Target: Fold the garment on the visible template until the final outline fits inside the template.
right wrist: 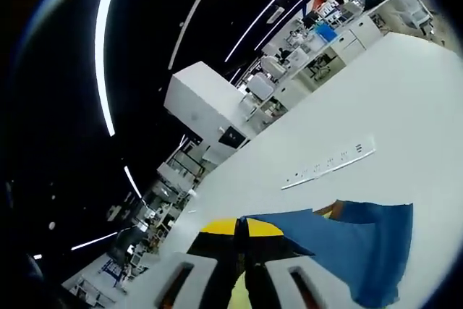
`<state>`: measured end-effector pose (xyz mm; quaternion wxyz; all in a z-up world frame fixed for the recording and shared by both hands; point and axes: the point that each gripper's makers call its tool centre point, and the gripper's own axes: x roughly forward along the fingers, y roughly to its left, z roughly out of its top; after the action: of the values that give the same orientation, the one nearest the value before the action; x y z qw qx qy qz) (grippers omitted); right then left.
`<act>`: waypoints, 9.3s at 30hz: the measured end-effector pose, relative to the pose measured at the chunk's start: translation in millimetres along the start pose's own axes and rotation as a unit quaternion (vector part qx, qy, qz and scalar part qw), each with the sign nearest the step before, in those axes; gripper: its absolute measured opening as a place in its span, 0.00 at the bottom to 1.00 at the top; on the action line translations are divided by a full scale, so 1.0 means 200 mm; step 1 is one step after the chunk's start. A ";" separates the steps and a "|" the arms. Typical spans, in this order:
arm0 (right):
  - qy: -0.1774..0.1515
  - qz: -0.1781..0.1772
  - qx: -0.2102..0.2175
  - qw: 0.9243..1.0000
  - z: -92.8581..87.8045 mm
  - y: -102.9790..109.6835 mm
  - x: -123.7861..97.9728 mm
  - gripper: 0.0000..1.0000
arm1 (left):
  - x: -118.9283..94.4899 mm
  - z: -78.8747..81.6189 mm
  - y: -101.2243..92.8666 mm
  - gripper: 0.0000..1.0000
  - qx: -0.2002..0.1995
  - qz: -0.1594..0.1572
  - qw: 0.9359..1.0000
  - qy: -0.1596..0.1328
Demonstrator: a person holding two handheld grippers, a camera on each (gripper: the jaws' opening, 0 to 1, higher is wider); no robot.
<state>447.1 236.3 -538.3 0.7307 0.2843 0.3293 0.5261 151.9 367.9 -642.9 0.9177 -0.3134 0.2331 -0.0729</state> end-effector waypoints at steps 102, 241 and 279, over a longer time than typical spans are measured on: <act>0.330 -0.039 -0.282 0.900 -1.02 -0.18 0.56 0.08 | -0.02 0.03 0.04 0.48 -0.018 0.004 0.999 -0.029; 0.272 -0.082 -0.161 0.945 -0.77 -0.25 0.89 0.07 | 0.00 0.01 0.08 0.58 0.014 0.012 1.000 -0.012; 0.229 -0.116 -0.141 0.956 -0.49 -0.50 0.13 0.54 | 0.07 -0.01 0.02 0.89 0.045 0.010 0.999 0.016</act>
<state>434.9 238.6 -681.0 0.7241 0.0101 0.4411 0.5302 163.4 365.8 -651.4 0.9276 -0.2683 0.2475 -0.0796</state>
